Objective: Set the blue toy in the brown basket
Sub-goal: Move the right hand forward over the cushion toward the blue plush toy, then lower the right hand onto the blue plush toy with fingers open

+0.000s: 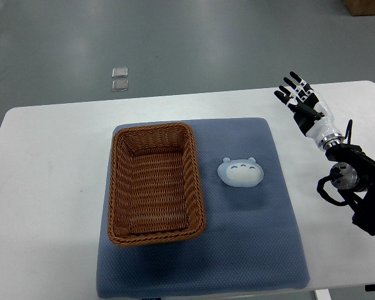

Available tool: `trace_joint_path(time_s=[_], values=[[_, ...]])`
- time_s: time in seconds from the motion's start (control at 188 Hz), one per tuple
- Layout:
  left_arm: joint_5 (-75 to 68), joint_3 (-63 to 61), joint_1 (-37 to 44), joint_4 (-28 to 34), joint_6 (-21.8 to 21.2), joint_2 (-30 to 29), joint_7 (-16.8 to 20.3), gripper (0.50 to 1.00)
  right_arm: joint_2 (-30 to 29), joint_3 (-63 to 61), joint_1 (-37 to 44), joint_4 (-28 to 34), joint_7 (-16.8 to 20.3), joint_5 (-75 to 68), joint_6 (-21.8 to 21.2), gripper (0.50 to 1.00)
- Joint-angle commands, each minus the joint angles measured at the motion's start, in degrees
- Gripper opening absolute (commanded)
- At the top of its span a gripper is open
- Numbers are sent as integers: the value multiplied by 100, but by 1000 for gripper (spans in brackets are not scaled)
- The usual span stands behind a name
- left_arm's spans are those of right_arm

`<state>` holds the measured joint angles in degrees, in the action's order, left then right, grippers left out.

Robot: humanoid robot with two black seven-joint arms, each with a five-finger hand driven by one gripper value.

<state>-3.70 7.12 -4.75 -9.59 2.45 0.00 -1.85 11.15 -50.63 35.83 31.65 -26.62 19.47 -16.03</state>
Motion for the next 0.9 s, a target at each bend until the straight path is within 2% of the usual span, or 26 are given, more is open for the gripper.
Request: trace_joint_path(time_s=[0.0, 0.276, 0.478, 0.558, 0.893], values=[[-8, -9, 0, 1, 1, 0, 0, 1000, 36, 9, 12, 8, -1, 180, -14, 913], [-8, 0, 0, 1, 1, 0, 0, 1000, 159, 27, 82, 52, -10, 1067, -119, 911], [1, 0, 0, 1, 1, 0, 0, 1000, 396, 36, 100, 157, -203, 1902, -656, 911], [-8, 0, 0, 9, 1, 0, 0, 1000, 537, 115, 91, 421, -220, 2315, -778, 911], [-8, 0, 0, 9, 1, 0, 0, 1000, 1301, 1055, 232, 1572, -466, 4020, -779, 913]])
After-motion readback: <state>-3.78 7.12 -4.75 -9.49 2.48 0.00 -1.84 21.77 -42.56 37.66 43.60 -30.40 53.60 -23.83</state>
